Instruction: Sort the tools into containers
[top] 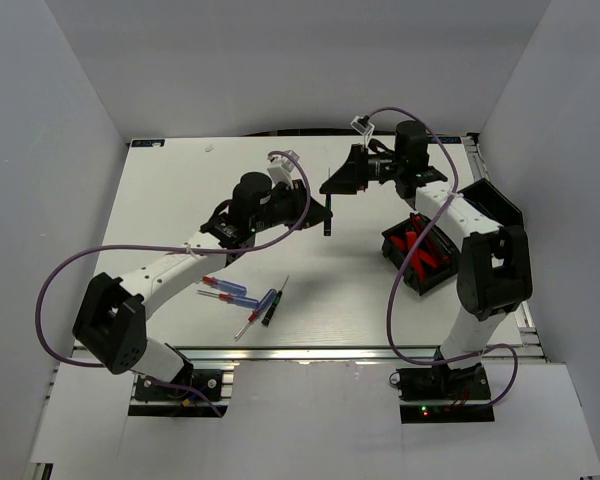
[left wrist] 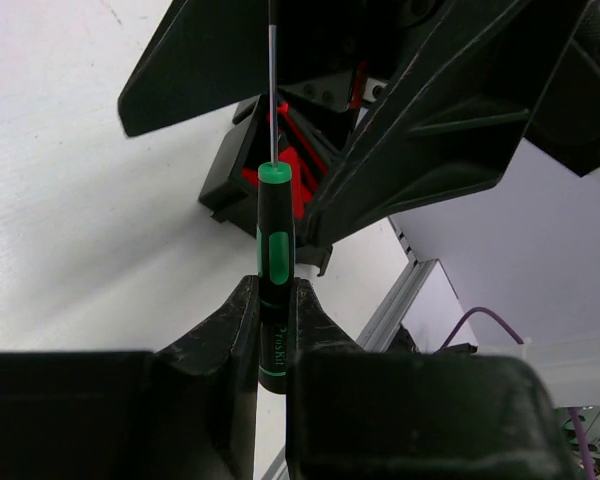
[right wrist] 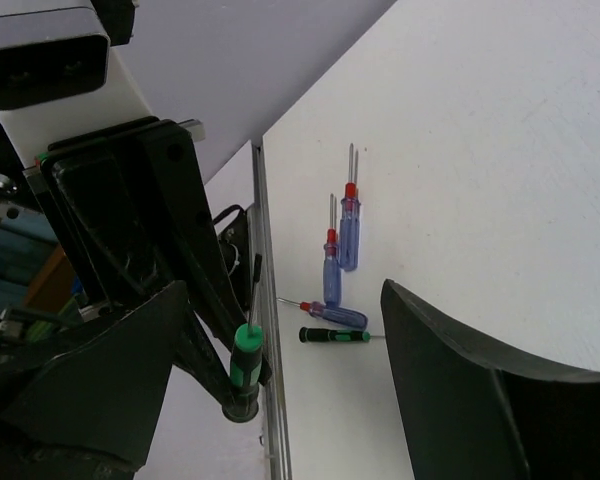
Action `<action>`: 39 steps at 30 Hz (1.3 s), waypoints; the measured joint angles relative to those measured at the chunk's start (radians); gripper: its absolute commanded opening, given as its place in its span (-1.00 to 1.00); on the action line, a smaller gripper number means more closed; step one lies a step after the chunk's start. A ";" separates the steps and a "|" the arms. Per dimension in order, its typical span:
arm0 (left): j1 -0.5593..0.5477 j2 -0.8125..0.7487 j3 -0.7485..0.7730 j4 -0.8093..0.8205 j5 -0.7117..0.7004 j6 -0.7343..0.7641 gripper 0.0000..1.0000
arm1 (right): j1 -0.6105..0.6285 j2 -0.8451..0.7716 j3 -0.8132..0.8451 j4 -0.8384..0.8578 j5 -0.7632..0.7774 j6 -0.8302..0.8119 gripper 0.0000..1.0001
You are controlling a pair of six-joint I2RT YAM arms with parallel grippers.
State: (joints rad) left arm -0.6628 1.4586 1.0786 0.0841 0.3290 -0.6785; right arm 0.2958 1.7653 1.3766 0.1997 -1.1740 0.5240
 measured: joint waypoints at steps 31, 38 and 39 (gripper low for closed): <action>0.036 -0.194 -0.066 -0.123 -0.037 0.099 0.66 | -0.069 -0.025 0.172 -0.372 0.160 -0.455 -1.00; 0.037 -0.371 -0.247 -0.269 -0.106 0.140 0.65 | -0.225 -0.134 0.175 -0.701 0.463 -0.861 -1.00; 0.037 -0.387 -0.275 -0.291 -0.114 0.140 0.65 | -0.248 -0.151 0.167 -0.726 0.508 -0.906 -1.00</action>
State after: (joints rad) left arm -0.6254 1.0714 0.8040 -0.2066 0.2150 -0.5385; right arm 0.0475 1.6146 1.5440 -0.5266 -0.6659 -0.3824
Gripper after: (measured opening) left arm 0.826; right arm 0.125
